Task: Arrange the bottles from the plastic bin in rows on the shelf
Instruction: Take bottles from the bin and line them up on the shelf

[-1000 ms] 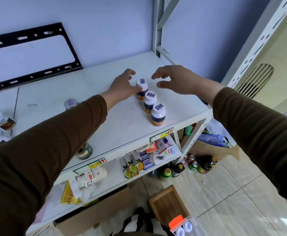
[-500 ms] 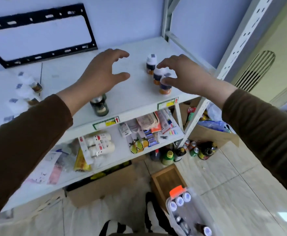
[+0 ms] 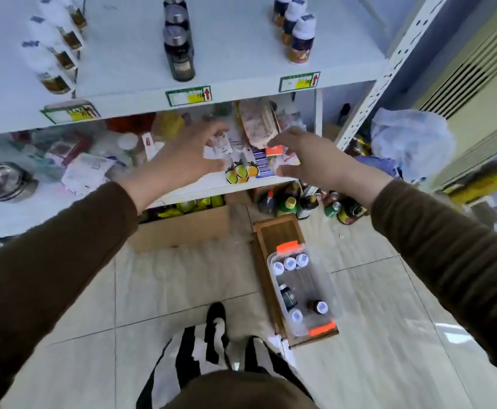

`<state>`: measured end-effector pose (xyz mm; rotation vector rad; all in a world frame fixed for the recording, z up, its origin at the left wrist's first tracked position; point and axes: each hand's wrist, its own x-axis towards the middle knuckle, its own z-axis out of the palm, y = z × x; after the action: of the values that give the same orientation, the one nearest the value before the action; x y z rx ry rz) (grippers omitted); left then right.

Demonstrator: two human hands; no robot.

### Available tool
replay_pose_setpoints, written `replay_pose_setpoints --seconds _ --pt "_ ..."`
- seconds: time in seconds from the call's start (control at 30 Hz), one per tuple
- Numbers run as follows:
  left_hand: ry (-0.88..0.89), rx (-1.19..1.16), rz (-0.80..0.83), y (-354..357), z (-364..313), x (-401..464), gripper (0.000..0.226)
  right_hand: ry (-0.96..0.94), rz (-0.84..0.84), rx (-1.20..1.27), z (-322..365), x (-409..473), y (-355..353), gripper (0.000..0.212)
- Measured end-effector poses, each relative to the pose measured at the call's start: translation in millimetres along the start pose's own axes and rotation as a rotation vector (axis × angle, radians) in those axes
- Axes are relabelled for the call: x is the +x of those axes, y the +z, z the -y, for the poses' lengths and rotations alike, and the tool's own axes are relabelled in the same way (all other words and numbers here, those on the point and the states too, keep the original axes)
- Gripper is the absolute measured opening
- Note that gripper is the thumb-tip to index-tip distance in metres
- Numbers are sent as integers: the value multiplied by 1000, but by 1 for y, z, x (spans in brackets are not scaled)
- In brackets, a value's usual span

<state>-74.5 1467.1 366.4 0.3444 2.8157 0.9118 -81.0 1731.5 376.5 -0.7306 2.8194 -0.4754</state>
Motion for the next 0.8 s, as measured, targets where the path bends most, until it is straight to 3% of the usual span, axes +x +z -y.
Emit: replay_pose_setpoints --seconds 0.37,0.57,0.8 --pt "-198 3 207 123 -1 -97 68 108 225 -32 -36 -109 114 54" --pt "-310 -51 245 205 -13 -132 65 153 372 -1 -68 -160 180 52" --pt "-368 -67 229 309 -51 -120 60 62 603 -44 -132 -189 245 54"
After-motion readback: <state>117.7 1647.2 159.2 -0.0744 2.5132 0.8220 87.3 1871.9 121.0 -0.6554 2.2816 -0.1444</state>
